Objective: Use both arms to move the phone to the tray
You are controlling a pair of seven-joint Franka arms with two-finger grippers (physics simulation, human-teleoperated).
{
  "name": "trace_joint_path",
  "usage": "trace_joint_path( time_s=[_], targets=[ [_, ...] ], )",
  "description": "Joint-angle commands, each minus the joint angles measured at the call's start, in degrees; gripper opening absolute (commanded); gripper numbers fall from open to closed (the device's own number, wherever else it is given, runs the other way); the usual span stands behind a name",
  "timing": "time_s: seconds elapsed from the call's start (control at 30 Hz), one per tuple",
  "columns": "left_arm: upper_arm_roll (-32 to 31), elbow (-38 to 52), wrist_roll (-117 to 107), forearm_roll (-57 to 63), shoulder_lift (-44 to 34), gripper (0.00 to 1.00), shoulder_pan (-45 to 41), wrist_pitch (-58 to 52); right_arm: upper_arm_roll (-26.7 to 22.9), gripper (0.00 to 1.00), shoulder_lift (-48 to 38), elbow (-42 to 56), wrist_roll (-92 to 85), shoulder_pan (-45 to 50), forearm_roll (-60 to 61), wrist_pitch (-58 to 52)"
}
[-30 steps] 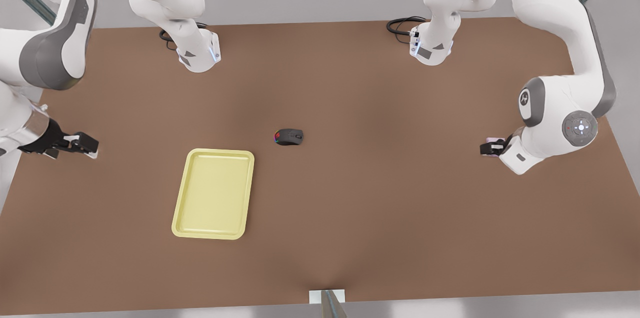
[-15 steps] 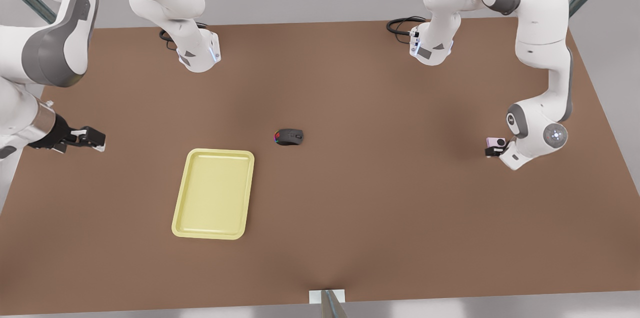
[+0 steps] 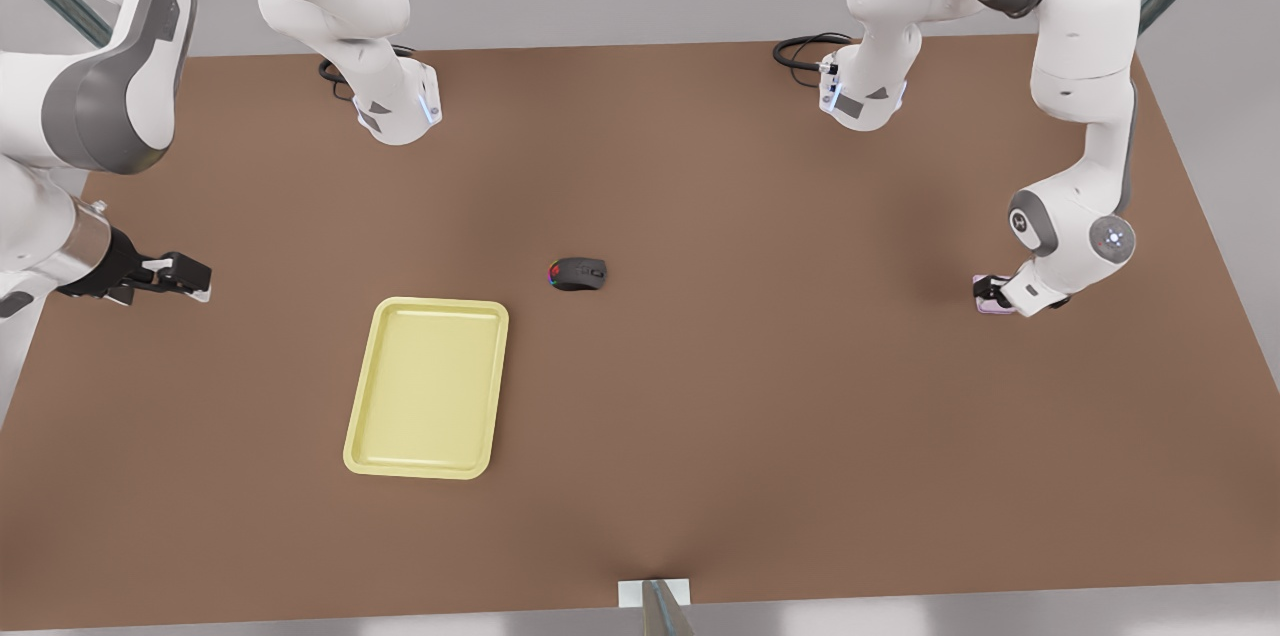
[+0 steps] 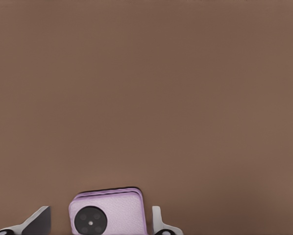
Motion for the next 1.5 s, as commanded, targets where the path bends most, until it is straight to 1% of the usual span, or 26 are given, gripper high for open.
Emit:
trace_joint_path(
  time_s=[0.0, 0.4, 0.47, 0.57, 0.7, 0.87, 0.93, 1.0, 1.17, 1.27, 1.33, 1.4, 1.47],
  targets=[
    [0.2, 0.0, 9.0, -4.4, 0.2, 1.0, 0.0, 0.8, 0.0, 1.0, -0.1, 0.0, -0.2, 0.0, 0.7, 0.0],
    [0.9, -2.1, 9.0, -4.5, 1.6, 1.0, 0.0, 2.2, 0.1, 1.0, 0.2, 0.1, -0.2, 0.2, 0.9, 0.3],
    [0.9, -2.4, 9.0, -4.4, 1.6, 0.91, 0.0, 2.2, 0.1, 1.0, -0.1, 0.1, -0.3, 0.1, 0.9, 0.2],
    [0.9, -2.4, 9.0, -4.5, 1.6, 0.9, 0.0, 2.0, 0.1, 1.0, -0.5, 0.2, -0.3, 0.1, 0.9, -0.3],
    [0.9, -2.4, 9.0, -4.4, 1.7, 0.85, 0.0, 1.7, 0.3, 1.0, -1.6, 0.1, -0.4, 0.2, 0.1, -0.9],
    [0.9, -2.4, 9.1, -4.5, 1.8, 0.85, 0.0, 1.7, 0.2, 1.0, -1.4, 0.1, -0.3, 0.1, 0.9, -0.9],
    [0.9, -2.4, 9.1, -4.4, 1.8, 0.82, 0.0, 1.6, 0.2, 1.0, -1.5, 0.1, -0.3, 0.2, 0.9, -0.9],
    [0.9, -2.3, 9.0, -4.4, 1.7, 0.82, 0.0, 1.6, 0.0, 1.0, -1.5, 0.1, -0.4, 0.0, 0.8, -0.9],
    [0.5, 0.4, 6.3, -4.4, 1.2, 0.82, -1.0, -0.5, -0.3, 1.0, -1.5, 0.1, -0.3, -0.3, 0.9, -1.0],
    [0.7, 7.4, 1.2, -4.4, 1.5, 0.82, -7.0, -9.1, -0.3, 1.0, -1.3, 0.0, -0.3, -0.3, 0.9, -0.9],
    [0.8, 15.0, -8.0, -3.9, 2.6, 0.82, -13.9, -18.3, -0.3, 1.0, -1.1, 0.0, -0.3, -0.5, 0.9, -0.9],
    [0.7, 19.5, -20.0, -3.8, 3.5, 0.82, -22.6, -24.0, -0.3, 1.0, -1.0, 0.0, -0.3, -0.6, 0.9, -0.8],
    [0.6, 28.1, -31.9, -3.9, 7.3, 0.82, -29.6, -31.3, -0.3, 1.0, -0.9, 0.0, -0.3, -0.5, 0.9, -0.8]
  ],
)
